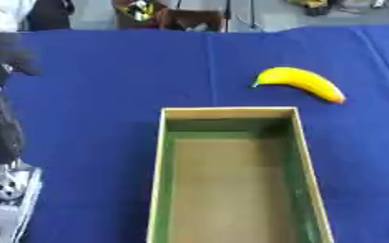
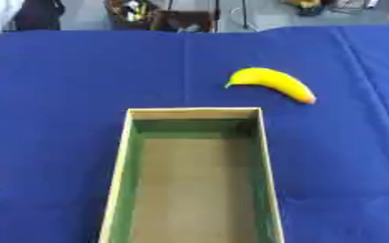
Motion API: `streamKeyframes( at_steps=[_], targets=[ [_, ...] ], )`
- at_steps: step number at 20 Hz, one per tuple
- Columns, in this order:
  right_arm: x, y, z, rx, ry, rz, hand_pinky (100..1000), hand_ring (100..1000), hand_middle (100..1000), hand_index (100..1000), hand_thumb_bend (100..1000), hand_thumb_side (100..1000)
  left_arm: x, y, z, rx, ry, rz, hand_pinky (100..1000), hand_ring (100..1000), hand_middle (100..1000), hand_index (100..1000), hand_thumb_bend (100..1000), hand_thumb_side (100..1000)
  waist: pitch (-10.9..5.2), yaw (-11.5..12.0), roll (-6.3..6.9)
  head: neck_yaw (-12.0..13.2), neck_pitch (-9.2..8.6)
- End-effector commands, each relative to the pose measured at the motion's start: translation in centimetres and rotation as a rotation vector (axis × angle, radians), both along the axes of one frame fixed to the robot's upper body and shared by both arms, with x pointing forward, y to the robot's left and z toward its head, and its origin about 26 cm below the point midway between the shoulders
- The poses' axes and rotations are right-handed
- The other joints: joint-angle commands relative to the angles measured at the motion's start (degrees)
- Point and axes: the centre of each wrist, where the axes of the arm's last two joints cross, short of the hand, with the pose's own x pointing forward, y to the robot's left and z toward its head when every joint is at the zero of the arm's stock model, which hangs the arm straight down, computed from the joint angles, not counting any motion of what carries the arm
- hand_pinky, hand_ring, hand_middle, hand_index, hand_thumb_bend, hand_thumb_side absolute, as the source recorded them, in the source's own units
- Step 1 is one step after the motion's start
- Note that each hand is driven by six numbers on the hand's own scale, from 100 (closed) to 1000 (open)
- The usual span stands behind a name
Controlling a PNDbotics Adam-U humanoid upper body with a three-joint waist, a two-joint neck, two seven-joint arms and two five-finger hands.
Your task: Pick up objects on the table and place them in the box.
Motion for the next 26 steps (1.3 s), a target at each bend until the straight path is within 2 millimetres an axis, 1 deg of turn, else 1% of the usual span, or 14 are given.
streamKeyframes(
  at_steps=[1,7,11,14,17,19,22,26],
  targets=[
    [-0.2,0.1,1.1,-0.025,-0.027,0.013,727,715,719,829,314,1000,-0.3,-0.1,0.5,0.006,-0.016,-0.010,450,548,602,819,100,1000,-0.90,0.0,-0.20,0.0,-0.38],
    [0.1,0.3,2.1,-0.034,-0.046,0.025,729,719,720,828,329,1000,-0.2,-0.1,0.5,0.007,-0.016,-0.014,449,549,604,819,100,1000,-0.70,0.2,-0.23,-0.4,0.18],
    [0.4,0.7,3.6,-0.054,-0.041,0.034,730,720,721,829,360,1000,-0.3,-0.2,0.5,0.009,-0.013,-0.019,449,549,605,820,100,1000,-0.70,0.3,-0.23,-1.0,0.63],
    [0.7,1.1,4.8,-0.069,-0.003,0.029,734,725,726,833,407,1000,-0.3,-0.2,0.4,0.012,-0.010,-0.025,448,550,606,821,100,1000,-0.74,0.5,-0.28,-1.6,1.04],
    [0.9,1.5,6.3,-0.074,0.037,0.019,734,725,725,833,410,1000,-0.2,-0.3,0.5,0.015,-0.009,-0.030,448,550,606,821,100,1000,-0.80,0.7,-0.37,-2.0,1.16],
    [1.1,1.7,7.1,-0.074,0.060,0.008,736,728,726,834,429,1000,-0.2,-0.3,0.5,0.018,-0.007,-0.034,448,550,606,821,100,1000,-0.82,1.1,-0.51,-2.2,1.07],
    [1.7,1.6,8.2,-0.067,0.089,-0.010,737,728,725,828,438,994,-0.3,-0.4,0.4,0.021,-0.003,-0.038,448,551,607,821,100,1000,-0.85,1.4,-0.71,-2.5,1.07],
    [2.8,0.7,9.0,-0.060,0.122,-0.039,738,729,724,829,455,984,-0.3,-0.3,0.5,0.027,-0.003,-0.040,448,551,608,821,100,1000,-0.84,1.9,-0.88,-2.8,0.91]
  ],
)
